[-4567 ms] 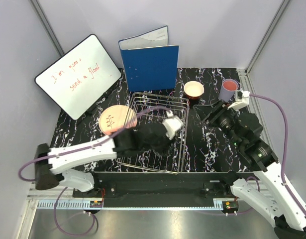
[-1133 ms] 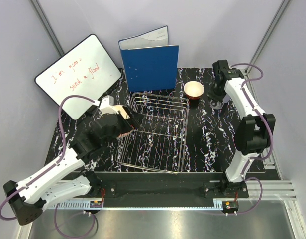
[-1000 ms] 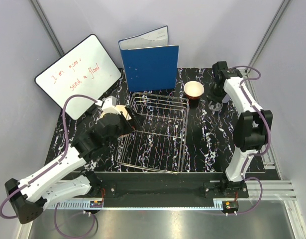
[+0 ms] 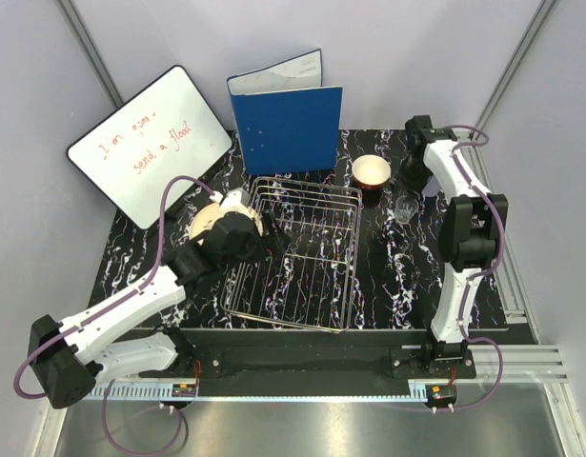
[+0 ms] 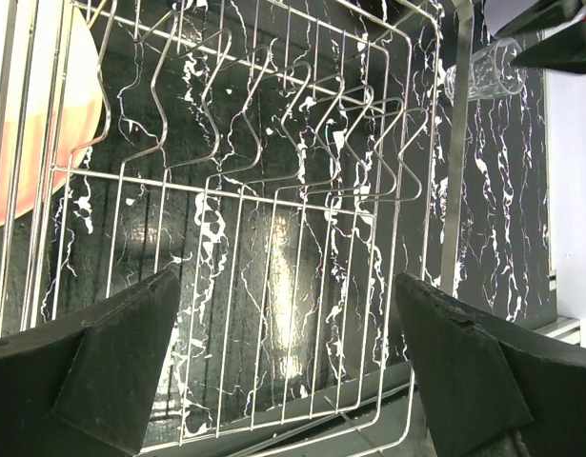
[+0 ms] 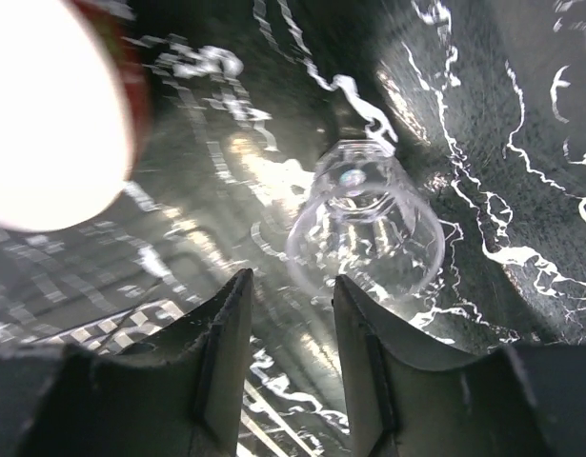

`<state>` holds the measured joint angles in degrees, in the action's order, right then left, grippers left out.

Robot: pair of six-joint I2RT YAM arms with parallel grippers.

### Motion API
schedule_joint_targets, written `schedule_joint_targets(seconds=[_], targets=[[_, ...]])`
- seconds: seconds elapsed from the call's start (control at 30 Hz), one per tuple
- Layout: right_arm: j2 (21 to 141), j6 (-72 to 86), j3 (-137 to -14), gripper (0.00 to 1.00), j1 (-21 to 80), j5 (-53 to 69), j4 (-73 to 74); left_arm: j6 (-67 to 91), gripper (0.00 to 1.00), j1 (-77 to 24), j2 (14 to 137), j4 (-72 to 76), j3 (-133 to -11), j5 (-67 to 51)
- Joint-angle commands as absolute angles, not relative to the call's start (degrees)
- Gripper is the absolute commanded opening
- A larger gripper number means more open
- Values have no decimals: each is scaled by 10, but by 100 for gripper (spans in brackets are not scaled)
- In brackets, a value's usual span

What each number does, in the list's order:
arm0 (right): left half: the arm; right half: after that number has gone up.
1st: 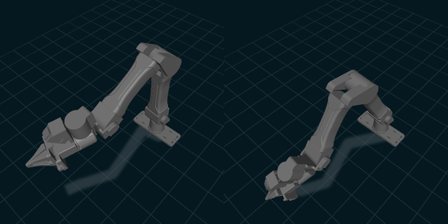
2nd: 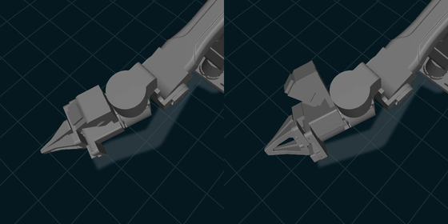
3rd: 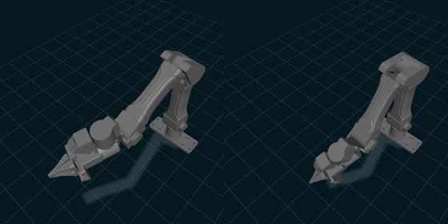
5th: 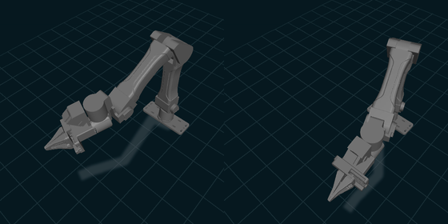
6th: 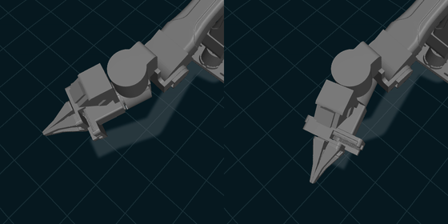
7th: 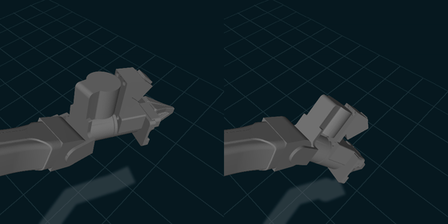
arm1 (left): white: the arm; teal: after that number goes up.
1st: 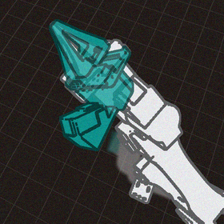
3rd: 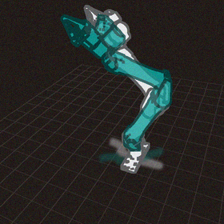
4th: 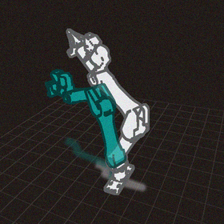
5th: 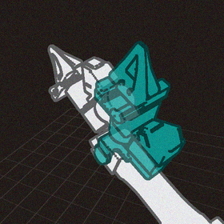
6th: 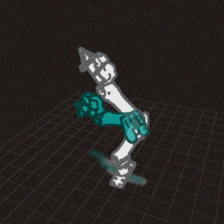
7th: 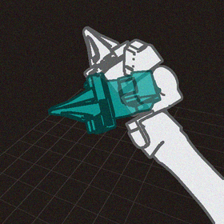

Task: Unload the mixed dishes from the dish rack
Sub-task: Place the cup at the center of the board, then reset both arms

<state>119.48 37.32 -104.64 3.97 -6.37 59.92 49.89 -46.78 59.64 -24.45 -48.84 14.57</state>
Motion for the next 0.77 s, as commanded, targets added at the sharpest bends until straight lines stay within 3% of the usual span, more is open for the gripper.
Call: schedule_joint_targets(seconds=[0.0,0.17,0.3,0.43,0.57,0.73], targets=[[1111,374,-1113,47,38,-57,596,483,99,-468,594,-232,-516,141],[1031,359,-1158,47,48,-6,586,461,99,-469,599,-255,-530,158],[826,303,-955,52,137,18,400,445,99,-469,605,-286,-535,182],[669,280,-728,70,203,4,178,433,99,-471,616,-308,-537,189],[603,278,-591,78,235,-27,150,425,99,-474,628,-330,-542,198],[549,279,-522,82,267,-42,135,405,99,-480,629,-338,-549,212]])
